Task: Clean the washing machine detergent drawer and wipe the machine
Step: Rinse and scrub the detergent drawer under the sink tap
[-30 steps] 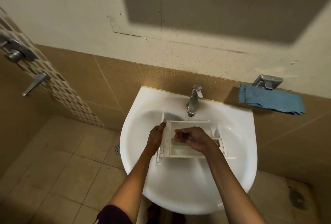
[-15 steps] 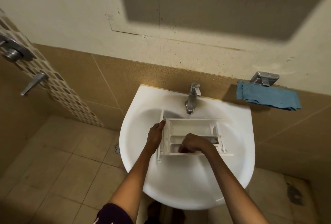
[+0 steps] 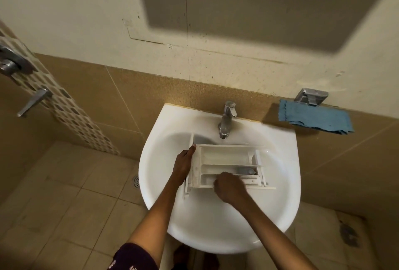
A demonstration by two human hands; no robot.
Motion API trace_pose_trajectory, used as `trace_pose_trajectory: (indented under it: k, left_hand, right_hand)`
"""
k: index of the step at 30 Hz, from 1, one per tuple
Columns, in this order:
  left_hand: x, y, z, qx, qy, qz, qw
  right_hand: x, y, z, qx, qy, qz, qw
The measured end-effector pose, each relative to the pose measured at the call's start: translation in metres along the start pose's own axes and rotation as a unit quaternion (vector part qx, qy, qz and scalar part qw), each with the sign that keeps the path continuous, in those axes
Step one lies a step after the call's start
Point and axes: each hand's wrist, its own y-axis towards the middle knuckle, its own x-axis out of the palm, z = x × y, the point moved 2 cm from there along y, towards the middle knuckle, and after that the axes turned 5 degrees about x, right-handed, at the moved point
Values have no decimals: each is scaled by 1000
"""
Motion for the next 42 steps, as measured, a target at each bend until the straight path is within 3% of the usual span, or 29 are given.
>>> trace_pose_trajectory:
  k: [3,7,12,16,19,24,28,30,31,32,34,35,36,37,38,42]
  left_hand:
    - [-1,1,-1,-1,1,0,1000]
    - [-1,-3,0,6,2,-2,1000]
    - [-4,-1,0,2,-6,-2,1000]
    - [-10,-1,-4,-3,-18,3,1000]
    - [-9,-3,-2,-6,-11,6,1000]
    - [-11,-3,0,-2,-7,1,1000]
    - [-11,-2,-5,1,-8,2,1000]
    - [-11,-5,-4,5,-17,7,1000]
    - [-11,-8,-2,9,-25,11,1000]
    - [-11,-10,-3,12,-34,18,999]
    - [-11,-14,-1,23,-42,27,999]
    - [-10,-16,2,33,-41,26,998]
    - [-9,-17,4,46,-36,21,998]
    - [-8,-18,7,59,-24,15,998]
    - [-7,-18,9,71,-14,11,997]
    - [-2,-16,10,91,11,6,996]
  right_hand:
    - [12,-2,-9,-37,86,-20,995]
    - [-5,3,18,78,24,28,996]
    - [-3,-2,-22,-46,73,-65,994]
    - [-12,4,0,63,112,-16,991]
    - [-17,0,8,123,16,39,992]
    - [3,-6,-28,-29,82,-12,996]
    - [-16,2,6,89,39,36,995]
    - [-29,9,17,110,103,1,989]
    - [-37,14,20,106,210,-4,972]
    - [-44,20,20,123,371,-10,920]
    - [-56,37,25,152,636,15,756]
    - [-60,46,30,160,694,42,700]
    - [-66,53,34,165,713,71,678]
    - [-71,58,36,167,700,100,687]
    - [-76,61,37,164,664,127,719]
    - [-94,68,24,109,384,227,888]
